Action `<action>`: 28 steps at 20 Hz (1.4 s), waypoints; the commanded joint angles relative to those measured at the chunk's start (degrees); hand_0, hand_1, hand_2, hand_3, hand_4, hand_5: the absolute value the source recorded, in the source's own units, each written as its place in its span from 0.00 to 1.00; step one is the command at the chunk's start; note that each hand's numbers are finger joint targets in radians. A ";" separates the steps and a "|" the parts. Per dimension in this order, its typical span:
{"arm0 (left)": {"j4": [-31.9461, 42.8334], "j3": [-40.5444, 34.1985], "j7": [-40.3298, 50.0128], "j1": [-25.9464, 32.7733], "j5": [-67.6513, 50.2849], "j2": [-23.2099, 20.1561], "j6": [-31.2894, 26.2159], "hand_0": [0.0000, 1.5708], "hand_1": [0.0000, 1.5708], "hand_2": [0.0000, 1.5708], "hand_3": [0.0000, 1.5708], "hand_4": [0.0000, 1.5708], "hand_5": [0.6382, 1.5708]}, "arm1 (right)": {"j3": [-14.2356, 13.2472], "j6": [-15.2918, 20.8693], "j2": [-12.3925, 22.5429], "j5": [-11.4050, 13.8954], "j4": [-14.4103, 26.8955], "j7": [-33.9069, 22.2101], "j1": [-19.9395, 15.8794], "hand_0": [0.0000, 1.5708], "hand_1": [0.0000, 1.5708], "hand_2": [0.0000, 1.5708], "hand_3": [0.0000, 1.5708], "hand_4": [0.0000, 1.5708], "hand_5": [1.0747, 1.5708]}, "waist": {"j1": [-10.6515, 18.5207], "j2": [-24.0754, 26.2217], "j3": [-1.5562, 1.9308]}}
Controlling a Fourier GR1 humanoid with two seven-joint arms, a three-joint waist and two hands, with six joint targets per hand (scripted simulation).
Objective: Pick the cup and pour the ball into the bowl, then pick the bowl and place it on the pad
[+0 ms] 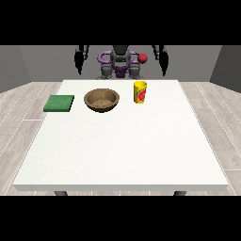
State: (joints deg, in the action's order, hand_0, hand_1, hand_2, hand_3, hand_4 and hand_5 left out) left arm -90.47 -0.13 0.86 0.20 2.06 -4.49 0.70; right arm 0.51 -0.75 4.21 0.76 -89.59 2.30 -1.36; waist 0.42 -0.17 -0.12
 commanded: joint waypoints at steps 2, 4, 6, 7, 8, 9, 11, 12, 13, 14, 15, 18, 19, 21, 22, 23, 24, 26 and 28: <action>-4.04 -0.36 2.62 -0.58 -0.25 -1.52 -0.40 0.00 0.00 0.00 0.00 0.00 1.00 | -0.38 -0.18 1.38 -0.24 -3.73 -2.92 -0.52 0.00 0.00 0.21 0.31 0.54 0.99 | 0.04 10.26 0.13; -5.44 -0.38 3.98 -1.09 -0.33 -2.00 -0.52 0.00 0.00 0.00 0.00 0.00 1.00 | -0.66 -0.22 2.11 -0.25 -4.73 -4.59 -0.50 0.00 0.00 0.21 0.31 0.54 0.99 | -0.35 13.40 0.15; -6.73 -0.52 5.47 -1.48 -0.57 -2.59 -0.80 0.00 0.00 0.00 0.00 0.00 1.00 | -0.90 -0.19 2.54 -0.45 -5.74 -6.33 -0.76 0.00 0.00 0.21 0.31 0.54 0.99 | -0.36 16.37 0.16; -5.89 1.34 3.37 -7.37 -10.89 4.19 2.40 0.00 0.00 0.00 0.00 0.00 1.00 | 5.40 5.79 -3.92 -5.86 -6.26 -6.09 -5.21 0.00 0.00 0.21 0.31 0.54 0.99 | -1.61 11.22 -0.03; -4.99 0.04 2.43 -8.74 -12.26 4.25 2.34 0.00 0.00 0.00 0.00 0.00 1.00 | 7.24 7.82 -3.98 -6.18 -6.88 -6.16 -7.01 0.00 0.00 0.21 0.30 0.54 0.99 | -1.45 9.11 0.00; -6.84 1.03 4.73 -9.25 -13.15 4.30 2.89 0.00 0.00 0.00 0.00 0.00 1.00 | 8.57 11.57 -4.03 -6.15 -6.75 -7.59 -6.47 0.00 0.00 0.20 0.28 0.53 0.99 | -0.37 10.74 0.07; -6.54 1.92 5.84 -11.20 -12.83 4.37 5.76 0.00 0.00 0.00 0.00 0.00 1.00 | 14.58 17.94 -4.10 -5.18 -8.17 -7.99 -6.86 0.00 0.00 0.17 0.26 0.54 0.99 | -0.60 9.90 0.11; -6.42 -1.14 5.44 -11.10 -12.72 4.40 3.64 0.00 0.00 0.00 0.00 0.00 1.00 | 12.80 16.32 -4.12 -5.29 -11.44 -13.01 -8.88 0.00 0.00 0.16 0.26 0.54 0.99 | -1.56 9.96 0.09; -6.89 -1.69 8.04 -12.74 -13.98 3.53 2.86 0.00 0.00 0.00 0.00 0.00 1.00 | 18.19 23.34 -4.14 -3.83 -10.91 -12.28 -9.05 0.00 0.00 0.16 0.27 0.54 0.99 | 0.07 10.12 0.10; -7.58 -3.17 9.31 -13.84 -14.15 2.76 3.98 0.00 0.00 0.00 0.00 0.00 1.00 | 16.63 20.72 -4.15 -3.03 -12.84 -13.14 -9.23 0.00 0.00 0.16 0.26 0.53 0.99 | -1.00 8.77 0.11; -6.00 -3.11 4.48 -12.92 -14.83 2.24 0.91 0.00 0.00 0.00 0.00 0.00 1.00 | 15.32 23.42 -4.17 -2.55 -12.70 -15.22 -14.68 0.00 0.00 0.18 0.26 0.53 0.99 | -0.15 6.06 0.09; -5.67 -3.68 5.57 -19.51 -11.93 2.28 5.40 0.00 0.00 0.00 0.00 0.00 1.00 | 13.64 18.80 -4.18 -3.20 -12.70 -9.88 -11.46 0.00 0.00 0.24 0.32 0.52 0.99 | -2.39 2.95 0.13; -4.21 -3.96 4.63 -17.62 -12.94 1.81 3.69 0.00 0.00 0.00 0.00 0.00 0.99 | 13.72 19.27 -4.19 -1.38 -15.08 -15.99 -13.43 0.00 0.00 0.24 0.33 0.52 0.99 | -2.37 3.49 0.11; -2.11 -4.22 -0.10 -19.60 -11.95 1.47 2.70 0.00 0.00 0.00 0.00 0.00 0.99 | 12.40 21.40 -4.19 -0.53 -11.88 -14.78 -19.01 0.00 0.00 0.16 0.28 0.51 0.99 | -1.57 -0.53 0.10; -0.19 -3.47 -5.18 -15.59 -11.77 2.66 0.99 0.00 0.00 0.00 0.00 0.00 0.99 | 14.00 22.31 -4.19 -0.59 -12.28 -11.91 -17.12 0.00 0.00 0.12 0.29 0.51 0.99 | -1.84 -2.44 0.09; 1.74 -5.65 -5.53 -18.43 -11.54 1.00 1.55 0.00 0.00 0.00 0.00 0.00 0.99 | 12.58 19.63 -4.20 -0.33 -12.77 -13.70 -17.52 0.00 0.00 0.23 0.36 0.50 0.99 | -3.44 -2.71 0.10; 2.36 -3.80 -7.22 -18.45 -9.45 2.90 3.16 0.00 0.00 0.00 0.00 0.00 0.99 | 9.98 19.69 -2.96 -0.03 -11.56 -15.26 -22.04 0.00 0.00 0.26 0.45 0.50 0.99 | -3.09 -5.07 0.09; 1.77 -2.16 -9.84 -16.54 -9.19 2.84 0.86 0.00 0.00 0.00 0.00 0.00 0.97 | 6.86 19.44 -2.10 -0.20 -7.86 -11.02 -22.68 0.00 0.00 0.27 0.47 0.47 1.00 | -0.10 -7.56 0.10; 1.17 3.60 -12.96 -14.51 -7.96 4.41 4.04 0.00 0.00 0.00 0.00 0.00 0.98 | 4.11 18.18 -1.03 -1.37 -4.34 -7.56 -23.46 0.00 0.00 0.28 0.45 0.45 1.00 | 0.60 -9.20 0.13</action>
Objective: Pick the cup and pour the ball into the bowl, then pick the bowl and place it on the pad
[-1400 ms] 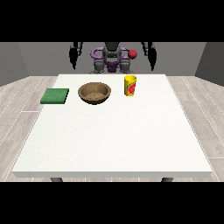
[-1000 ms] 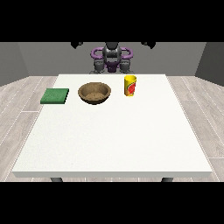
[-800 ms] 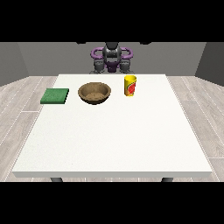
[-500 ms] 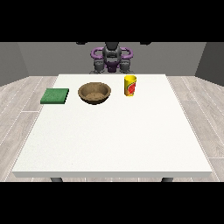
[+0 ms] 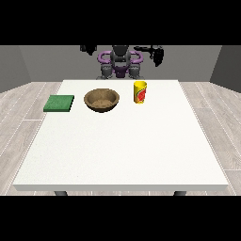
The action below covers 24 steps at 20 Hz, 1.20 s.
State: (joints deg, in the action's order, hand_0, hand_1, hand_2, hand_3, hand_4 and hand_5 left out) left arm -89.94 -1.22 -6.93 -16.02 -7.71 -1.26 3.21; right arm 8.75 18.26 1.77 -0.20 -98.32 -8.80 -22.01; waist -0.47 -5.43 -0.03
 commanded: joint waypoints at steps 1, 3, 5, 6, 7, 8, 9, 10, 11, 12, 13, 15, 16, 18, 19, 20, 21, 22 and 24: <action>3.35 5.61 -9.48 5.71 0.86 1.19 0.78 0.00 0.00 0.00 0.00 0.00 0.98 | -1.16 1.08 -0.12 2.31 3.53 3.79 0.25 0.00 0.00 0.27 0.44 0.44 1.00 | 0.56 -2.27 0.01; 5.18 1.72 -12.14 3.54 1.91 0.66 -1.39 0.00 0.00 0.00 0.00 0.00 0.97 | -8.30 -2.91 5.36 -1.70 3.82 4.34 -3.88 0.00 0.00 0.24 0.43 0.44 1.00 | 0.22 -6.20 0.01; 8.15 2.79 -13.91 5.75 1.63 0.61 -2.58 0.00 0.00 0.00 0.00 0.00 0.97 | -9.50 -4.45 6.13 -2.92 6.13 3.04 -4.17 0.00 0.00 0.25 0.43 0.44 1.00 | 1.18 -4.47 0.01; 5.55 8.52 -13.97 6.08 2.93 1.23 3.68 0.00 0.00 0.00 0.00 0.00 0.96 | -12.10 -5.28 8.05 -3.18 9.91 5.28 -6.35 0.00 0.00 0.26 0.40 0.43 0.99 | 1.97 -5.59 0.03; 10.44 2.81 -15.85 6.64 1.25 0.28 -2.19 0.00 0.00 0.00 0.00 0.00 0.96 | -10.81 -4.37 7.61 -1.91 7.74 3.65 -4.44 0.00 0.00 0.26 0.40 0.42 0.99 | 1.30 -4.36 0.01; 12.43 2.33 -14.19 1.23 2.90 1.03 0.56 0.00 0.00 0.00 0.00 0.00 0.96 | -9.94 -2.96 5.14 -0.53 11.41 6.29 -6.22 0.00 0.00 0.27 0.41 0.43 1.00 | 1.74 -4.34 0.02; 13.66 2.23 -16.82 1.84 2.46 0.31 -1.57 0.00 0.00 0.00 0.00 0.00 0.96 | -10.56 -4.03 5.88 -1.12 12.56 6.18 -5.95 0.00 0.00 0.24 0.37 0.42 0.99 | 1.83 -4.79 0.02; 15.46 2.54 -22.22 4.77 3.68 0.98 -1.26 0.00 0.00 0.00 0.00 0.00 0.96 | -10.37 -5.45 7.02 -1.43 10.80 6.64 -3.84 0.00 0.00 0.22 0.34 0.42 0.99 | 0.43 -5.35 0.01; 16.46 0.85 -22.68 2.70 3.36 -0.70 -1.82 0.00 0.00 0.00 0.00 0.00 0.96 | -13.44 -4.34 8.11 -2.18 11.89 6.42 -8.79 0.00 0.00 0.23 0.35 0.42 0.99 | 1.85 -7.73 0.01; 20.34 1.34 -23.34 2.58 4.03 1.00 -0.81 0.00 0.00 0.00 0.00 0.00 0.96 | -11.76 -5.93 7.41 -2.12 12.71 5.51 -6.41 0.00 0.00 0.24 0.36 0.42 0.99 | 0.65 -4.42 0.01; 20.88 0.09 -25.90 2.39 3.06 -1.31 -3.62 0.00 0.00 0.00 0.00 0.00 0.96 | -13.59 -4.88 9.03 -1.59 12.60 6.27 -9.74 0.00 0.00 0.27 0.37 0.42 0.99 | 1.63 -7.87 0.00; 25.40 1.61 -29.52 1.36 3.70 1.21 1.09 0.00 0.00 0.00 0.00 0.00 0.97 | -13.80 -8.12 9.36 -3.75 13.38 7.01 -8.96 0.00 0.00 0.27 0.38 0.41 0.99 | -0.59 -6.93 0.01; 24.97 3.01 -26.81 0.43 3.68 1.22 1.91 0.00 0.00 0.00 0.00 0.00 0.96 | -14.52 -7.46 8.19 -3.22 17.46 10.94 -7.82 0.00 0.00 0.28 0.38 0.41 0.99 | 0.84 -5.43 0.02; 28.32 -0.17 -25.31 -1.31 3.67 -0.15 -0.62 0.00 0.00 0.00 0.00 0.00 0.96 | -14.05 -7.97 8.34 -2.48 17.89 10.36 -6.33 0.00 0.00 0.26 0.38 0.42 0.99 | 0.56 -3.12 0.02; 32.43 -0.83 -30.21 0.40 3.13 0.50 -1.70 0.00 0.00 0.00 0.00 0.00 0.96 | -13.43 -8.06 9.15 -2.15 15.69 6.39 -7.33 0.00 0.00 0.26 0.39 0.42 0.99 | -0.19 -3.12 0.01; 34.31 -2.62 -29.93 -3.63 2.65 -1.37 -2.58 0.00 0.00 0.00 0.00 0.00 0.96 | -12.95 -5.96 7.25 -1.11 15.97 8.70 -8.02 0.00 0.00 0.26 0.39 0.41 0.99 | -0.46 -4.04 0.01; 35.23 -2.79 -31.36 -3.93 3.34 -0.89 -1.17 0.00 0.00 0.00 0.00 0.00 0.96 | -13.76 -7.92 8.20 -2.07 17.42 9.91 -7.23 0.00 0.00 0.26 0.37 0.41 0.99 | -0.82 -4.83 0.01; 33.87 -2.02 -26.76 -6.16 3.68 0.12 0.73 0.00 0.00 0.00 0.00 0.00 0.96 | -15.75 -8.58 9.58 -3.23 18.84 9.46 -8.97 0.00 0.00 0.26 0.37 0.41 0.98 | -0.71 -3.98 0.02; 36.65 -1.01 -30.89 -6.05 3.59 1.18 3.19 0.00 0.00 0.00 0.00 0.00 0.96 | -16.51 -9.25 10.54 -3.21 20.08 10.22 -10.17 0.00 0.00 0.23 0.36 0.41 0.99 | -0.78 -4.73 0.02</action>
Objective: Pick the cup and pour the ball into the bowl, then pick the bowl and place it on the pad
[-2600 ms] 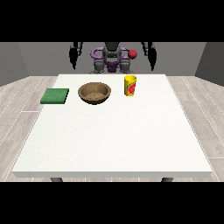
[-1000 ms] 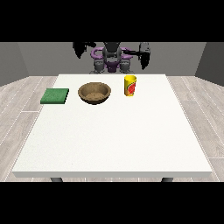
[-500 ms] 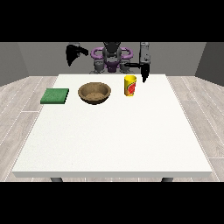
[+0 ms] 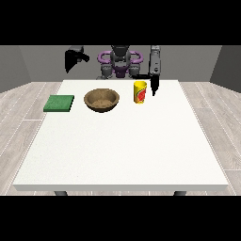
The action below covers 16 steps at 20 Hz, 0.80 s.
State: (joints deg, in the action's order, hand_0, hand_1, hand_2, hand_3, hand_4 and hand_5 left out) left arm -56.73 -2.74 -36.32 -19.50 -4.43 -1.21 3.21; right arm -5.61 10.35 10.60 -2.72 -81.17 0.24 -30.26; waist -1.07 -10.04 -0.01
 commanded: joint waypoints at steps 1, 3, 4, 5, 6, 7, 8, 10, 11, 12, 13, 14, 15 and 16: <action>3.18 3.27 -3.91 0.26 0.48 1.15 1.67 0.00 0.00 0.00 0.00 0.00 0.95 | -2.93 -0.62 0.85 -0.89 5.27 2.69 -0.97 0.00 0.00 0.22 0.36 0.41 0.99 | 1.19 1.00 0.01; 9.44 -1.35 -7.06 -0.95 0.08 0.96 0.72 0.00 0.00 0.00 0.00 0.00 0.95 | -1.02 -2.58 1.11 -1.59 0.46 -1.73 0.33 0.00 0.00 0.22 0.33 0.40 0.99 | -1.74 1.89 -0.01; 8.81 -2.78 -3.64 -6.76 -0.91 0.56 1.91 0.00 0.00 0.00 0.00 0.00 0.95 | -2.87 -3.80 2.71 -2.87 2.35 -0.44 -3.18 0.00 0.00 0.22 0.33 0.41 0.99 | -2.23 -1.76 -0.01; 11.89 -2.47 -8.55 -3.89 -0.07 0.83 1.18 0.00 0.00 0.00 0.00 0.00 0.95 | -0.96 -3.37 1.28 -1.52 0.67 0.00 0.49 0.00 0.00 0.22 0.33 0.40 0.99 | -2.85 0.15 -0.01; 11.86 -2.97 -6.31 -4.93 -0.49 -1.20 -0.41 0.00 0.00 0.00 0.00 0.00 0.96 | -3.04 -4.55 3.25 -2.62 2.53 -0.85 -0.79 0.00 0.00 0.25 0.35 0.40 0.99 | -1.64 0.74 0.00; 13.11 -3.67 -8.93 -6.70 -0.69 0.23 1.09 0.00 0.00 0.00 0.00 0.00 0.95 | -1.38 -3.34 0.98 -1.12 2.19 3.64 0.19 0.00 0.00 0.23 0.35 0.40 0.99 | -2.61 -2.16 -0.01; 10.31 -2.02 -5.69 -5.55 -0.19 -0.43 -0.27 0.00 0.00 0.00 0.00 0.00 0.96 | -5.57 -6.70 4.08 -3.97 6.47 6.68 0.82 0.00 0.00 0.24 0.35 0.40 0.99 | -0.67 -1.20 0.02; 14.59 -4.56 -7.01 -7.98 -1.73 -2.47 -2.32 0.00 0.00 0.00 0.00 0.00 0.96 | -5.17 -5.27 5.59 -3.16 4.25 0.00 -3.38 0.00 0.00 0.22 0.33 0.40 0.99 | -1.59 -1.41 -0.01; 15.54 -4.04 -7.60 -9.29 -0.43 -0.30 1.45 0.00 0.00 0.00 0.00 0.00 0.96 | -4.32 -5.52 3.44 -3.01 5.30 4.39 -1.12 0.00 0.00 0.20 0.34 0.40 0.99 | -2.11 -1.52 0.00; 18.98 -6.02 -11.64 -10.75 -1.02 -1.39 1.00 0.00 0.00 0.00 0.00 0.00 0.96 | -1.58 -2.56 1.55 -1.18 0.86 1.12 -3.49 0.00 0.00 0.19 0.35 0.39 0.99 | -4.36 -4.30 -0.04; 19.82 -6.20 -11.90 -9.93 -1.16 -0.14 2.38 0.00 0.00 0.00 0.00 0.00 0.96 | -2.34 -5.50 3.17 -3.18 0.44 -1.20 -2.35 0.00 0.00 0.19 0.34 0.40 0.99 | -5.22 -2.21 -0.03; 19.49 -6.30 -11.43 -9.53 -1.08 -1.86 1.48 0.00 0.00 0.00 0.00 0.00 0.96 | -4.08 -7.46 5.03 -3.91 2.37 0.99 -1.38 0.00 0.00 0.21 0.31 0.40 0.99 | -3.90 -1.81 -0.01; 20.16 -5.31 -13.36 -8.56 0.37 -1.44 2.36 0.00 0.00 0.00 0.00 0.00 1.00 | -2.83 -5.92 3.85 -2.24 1.85 1.06 0.26 0.00 0.00 0.23 0.31 0.40 0.99 | -4.01 -0.97 -0.01; 18.80 -4.88 -14.47 -6.94 1.07 -0.19 4.96 0.05 0.05 0.00 0.00 0.68 0.46 | -4.52 -7.93 4.71 -4.13 2.71 2.91 2.00 0.00 0.00 0.22 0.31 0.40 1.00 | -4.22 0.04 0.00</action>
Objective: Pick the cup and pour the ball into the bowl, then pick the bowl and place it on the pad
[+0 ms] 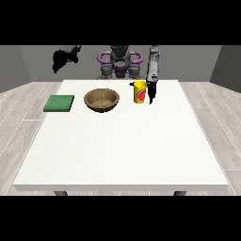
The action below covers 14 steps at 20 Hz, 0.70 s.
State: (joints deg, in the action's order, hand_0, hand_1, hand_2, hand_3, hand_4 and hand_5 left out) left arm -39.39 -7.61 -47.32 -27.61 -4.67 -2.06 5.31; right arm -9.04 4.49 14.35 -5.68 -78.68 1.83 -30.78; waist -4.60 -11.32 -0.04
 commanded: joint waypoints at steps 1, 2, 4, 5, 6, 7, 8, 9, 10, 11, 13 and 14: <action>2.40 2.46 -6.68 0.52 5.97 -0.21 6.54 0.77 0.77 0.83 0.71 0.83 0.38 | -0.18 0.52 0.15 -0.52 -0.97 -2.22 -3.04 0.00 0.00 0.25 0.32 0.39 1.00 | -0.98 -1.77 0.00; 0.97 3.84 -5.33 1.79 7.33 1.75 10.00 0.79 0.79 1.00 1.00 0.82 0.55 | -1.28 -0.42 0.22 -0.42 1.57 2.54 1.06 0.00 0.00 0.26 0.39 0.38 1.00 | -0.25 0.05 0.06; 4.04 2.94 -8.85 0.69 5.74 1.99 9.00 0.83 0.83 1.00 1.00 0.80 0.65 | -2.92 -2.04 1.92 -2.13 1.48 2.54 -0.80 0.00 0.00 0.25 0.43 0.37 1.00 | -1.43 -3.33 0.02; 6.20 1.28 -9.39 0.98 4.55 -0.42 6.68 0.83 0.83 1.00 1.00 0.81 0.64 | -2.02 -1.56 2.25 -1.01 -0.62 1.12 0.09 0.00 0.00 0.27 0.43 0.36 1.00 | -1.34 -1.33 0.00; 5.97 1.89 -10.53 2.01 5.26 0.79 8.22 0.84 0.84 1.00 1.00 0.81 0.63 | -3.31 -2.32 2.74 -2.18 0.49 1.28 0.91 0.00 0.00 0.25 0.43 0.37 1.00 | -1.01 -0.57 0.01; 6.82 1.80 -9.42 1.83 4.86 1.68 8.06 0.84 0.84 1.00 1.00 0.82 0.61 | -3.34 -3.14 3.62 -2.36 0.26 -0.44 1.50 0.00 0.00 0.24 0.44 0.36 1.00 | -1.16 0.93 0.01; 5.63 6.59 -8.20 2.47 3.24 1.98 9.67 0.84 0.84 1.00 1.00 0.82 0.61 | -4.50 -3.63 3.29 -2.99 4.52 2.63 0.70 0.00 0.00 0.24 0.42 0.37 1.00 | -0.24 0.93 0.02; 9.47 0.42 -11.77 -0.69 3.55 -0.96 6.53 0.85 0.85 1.00 1.00 0.82 0.61 | -2.67 -1.96 2.92 -2.27 -2.10 -1.31 -0.38 0.00 0.00 0.24 0.41 0.37 1.00 | -2.43 -1.43 -0.01; 8.15 0.80 -9.87 -0.27 3.62 -0.96 6.91 0.85 0.85 1.00 1.00 0.82 0.61 | -5.52 -5.68 6.17 -4.67 1.01 -0.71 -0.37 0.00 0.00 0.23 0.42 0.37 1.00 | -1.32 -0.90 0.01; 8.22 1.92 -8.57 -1.25 4.40 0.72 7.64 0.85 0.85 1.00 1.00 0.82 0.60 | -3.83 -3.69 3.34 -2.65 1.59 1.64 2.32 0.00 0.00 0.26 0.41 0.37 1.00 | -0.52 0.85 0.02; 5.12 3.27 -2.62 -3.66 5.74 1.57 11.44 0.86 0.86 1.00 1.00 0.83 0.58 | -5.31 -4.37 4.68 -2.45 5.42 3.53 2.67 0.00 0.00 0.25 0.44 0.37 1.00 | 0.87 2.99 0.05; 4.22 4.55 -2.57 -1.30 6.56 -0.52 8.13 0.86 0.86 1.00 1.00 0.84 0.57 | -5.98 -3.19 3.88 -2.44 6.50 4.06 3.93 0.00 0.00 0.25 0.42 0.37 1.00 | 2.89 5.35 0.05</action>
State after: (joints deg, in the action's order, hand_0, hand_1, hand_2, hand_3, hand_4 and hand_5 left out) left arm -33.87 -5.10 -53.38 -28.73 0.05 -1.96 13.43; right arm -13.62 0.96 18.13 -8.29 -75.60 4.13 -28.60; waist -4.40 -9.51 0.03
